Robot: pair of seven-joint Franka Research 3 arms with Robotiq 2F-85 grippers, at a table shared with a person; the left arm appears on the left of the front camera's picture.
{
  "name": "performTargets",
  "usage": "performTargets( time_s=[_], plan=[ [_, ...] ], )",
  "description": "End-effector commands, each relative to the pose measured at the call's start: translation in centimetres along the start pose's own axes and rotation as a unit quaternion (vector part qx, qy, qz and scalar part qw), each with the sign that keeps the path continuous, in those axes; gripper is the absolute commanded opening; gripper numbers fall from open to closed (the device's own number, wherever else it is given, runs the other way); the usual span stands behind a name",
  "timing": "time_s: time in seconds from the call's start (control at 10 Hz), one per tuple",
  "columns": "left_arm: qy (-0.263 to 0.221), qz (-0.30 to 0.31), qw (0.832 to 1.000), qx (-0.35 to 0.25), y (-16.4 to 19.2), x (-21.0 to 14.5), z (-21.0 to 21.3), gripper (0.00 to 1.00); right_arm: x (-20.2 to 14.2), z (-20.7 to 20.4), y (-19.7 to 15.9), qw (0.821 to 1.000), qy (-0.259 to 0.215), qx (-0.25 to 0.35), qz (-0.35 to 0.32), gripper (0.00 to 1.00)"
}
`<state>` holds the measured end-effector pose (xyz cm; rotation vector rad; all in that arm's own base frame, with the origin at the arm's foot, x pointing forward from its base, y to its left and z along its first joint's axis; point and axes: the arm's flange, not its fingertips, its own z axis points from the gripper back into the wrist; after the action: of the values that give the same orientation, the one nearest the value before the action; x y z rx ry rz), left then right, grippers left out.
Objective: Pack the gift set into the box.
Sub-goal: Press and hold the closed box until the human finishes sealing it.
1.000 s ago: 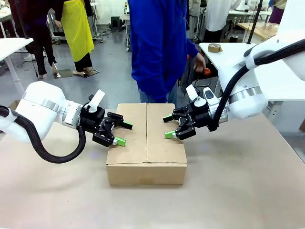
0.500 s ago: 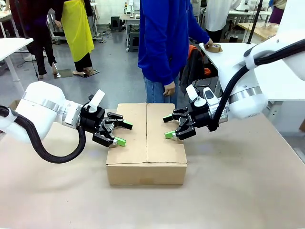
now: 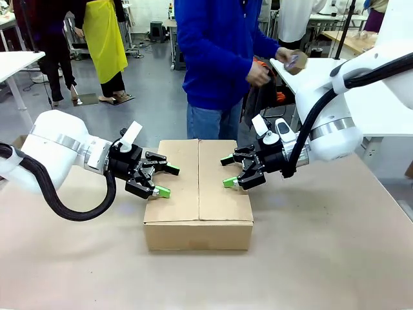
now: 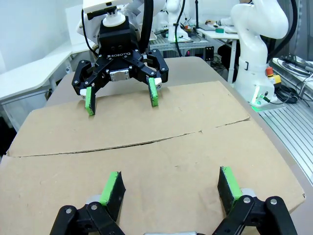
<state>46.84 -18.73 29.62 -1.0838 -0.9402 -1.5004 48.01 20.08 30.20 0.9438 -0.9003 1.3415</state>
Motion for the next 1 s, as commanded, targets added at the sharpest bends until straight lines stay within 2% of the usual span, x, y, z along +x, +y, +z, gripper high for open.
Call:
performTargets(
  time_s=[0.0,0.9],
  plan=[
    [0.0,-0.007,1.0,-0.001,-0.18,-0.17,0.09,1.0,-0.27,-0.05,0.04,1.0,0.001,0.0,0.006,1.0],
    [0.0,-0.007,1.0,-0.001,-0.18,-0.17,0.09,1.0,-0.27,-0.05,0.04,1.0,0.001,0.0,0.006,1.0]
  ],
)
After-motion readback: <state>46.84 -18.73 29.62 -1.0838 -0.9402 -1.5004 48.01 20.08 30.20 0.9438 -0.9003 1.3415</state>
